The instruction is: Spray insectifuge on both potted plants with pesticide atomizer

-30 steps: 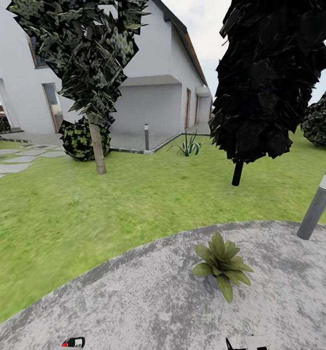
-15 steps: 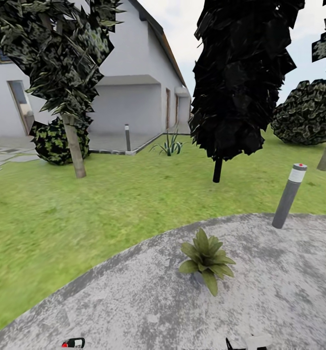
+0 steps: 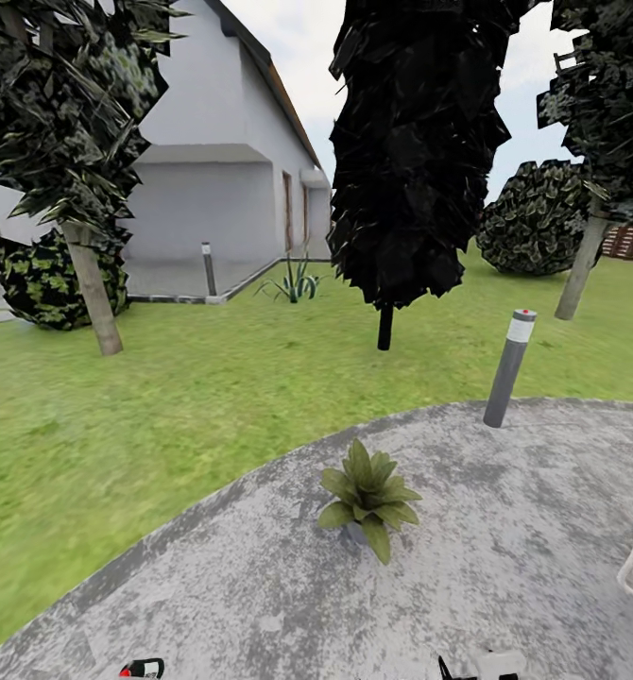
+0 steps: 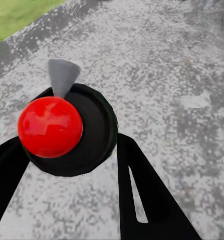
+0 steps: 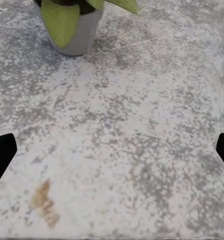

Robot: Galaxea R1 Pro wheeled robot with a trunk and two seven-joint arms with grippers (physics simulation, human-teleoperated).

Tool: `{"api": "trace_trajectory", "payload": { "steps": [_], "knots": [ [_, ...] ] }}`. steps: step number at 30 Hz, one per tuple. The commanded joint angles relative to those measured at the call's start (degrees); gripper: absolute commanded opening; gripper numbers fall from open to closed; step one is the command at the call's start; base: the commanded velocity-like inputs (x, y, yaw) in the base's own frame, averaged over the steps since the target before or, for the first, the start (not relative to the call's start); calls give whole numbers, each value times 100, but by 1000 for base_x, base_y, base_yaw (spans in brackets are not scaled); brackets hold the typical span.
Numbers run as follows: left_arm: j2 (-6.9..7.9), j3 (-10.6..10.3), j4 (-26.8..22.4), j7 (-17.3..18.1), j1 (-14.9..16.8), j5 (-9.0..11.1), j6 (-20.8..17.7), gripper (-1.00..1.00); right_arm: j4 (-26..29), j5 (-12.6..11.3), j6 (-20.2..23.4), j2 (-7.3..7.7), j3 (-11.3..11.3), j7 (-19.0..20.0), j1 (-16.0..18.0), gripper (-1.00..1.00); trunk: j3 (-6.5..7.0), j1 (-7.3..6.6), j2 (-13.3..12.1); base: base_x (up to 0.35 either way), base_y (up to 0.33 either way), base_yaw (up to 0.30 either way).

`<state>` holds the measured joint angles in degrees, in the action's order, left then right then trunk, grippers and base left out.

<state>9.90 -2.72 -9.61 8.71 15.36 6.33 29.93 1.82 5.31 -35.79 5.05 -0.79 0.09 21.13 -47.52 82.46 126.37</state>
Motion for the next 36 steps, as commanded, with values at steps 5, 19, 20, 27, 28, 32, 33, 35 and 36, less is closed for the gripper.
{"api": "trace_trajectory", "payload": {
  "steps": [5, 19, 20, 27, 28, 32, 33, 35, 36],
  "knots": [
    [4, -26, 3, 34, 2, 62, 13, -100, -6, 40, -15, 1, -17, 0, 5, 100, -6, -1, 2, 0, 0, -261],
    [8, -22, 3, 34, 2, 55, 13, -100, -3, 27, -15, -7, -13, -4, 5, 100, -6, -1, 2, 0, 0, -261],
    [19, -19, 3, 32, 2, 48, 13, -100, 1, 25, -15, -53, -11, -12, 5, 100, -6, -1, 2, 0, 0, -262],
    [44, -18, 5, 20, 2, 36, 14, -100, 7, 35, -15, -265, -9, -2, 5, 100, -6, -1, 2, 0, 0, -103],
    [48, -20, 8, 19, 2, 36, 14, -100, 11, 37, -15, -269, -6, 2, 5, 100, -6, -1, 2, 0, 0, -15],
    [29, -26, 4, 24, 2, 35, 14, -100, 3, 54, -19, -235, 3, 15, 5, 100, -6, -1, 2, 0, 0, -3],
    [25, -26, 3, 25, 2, 40, 13, -100, -1, 59, -21, -229, 6, 16, 5, 100, -6, -1, 2, 0, 0, 0],
    [18, -29, 3, 29, 2, 43, 13, -100, 0, 58, -23, -232, 7, 12, 5, 100, -6, -1, 2, 0, 0, 0],
    [11, -33, 3, 32, 2, 53, 14, -100, -3, 58, -29, -241, 8, 10, 5, 100, -6, -1, 2, 0, 0, 0]
  ]
}}
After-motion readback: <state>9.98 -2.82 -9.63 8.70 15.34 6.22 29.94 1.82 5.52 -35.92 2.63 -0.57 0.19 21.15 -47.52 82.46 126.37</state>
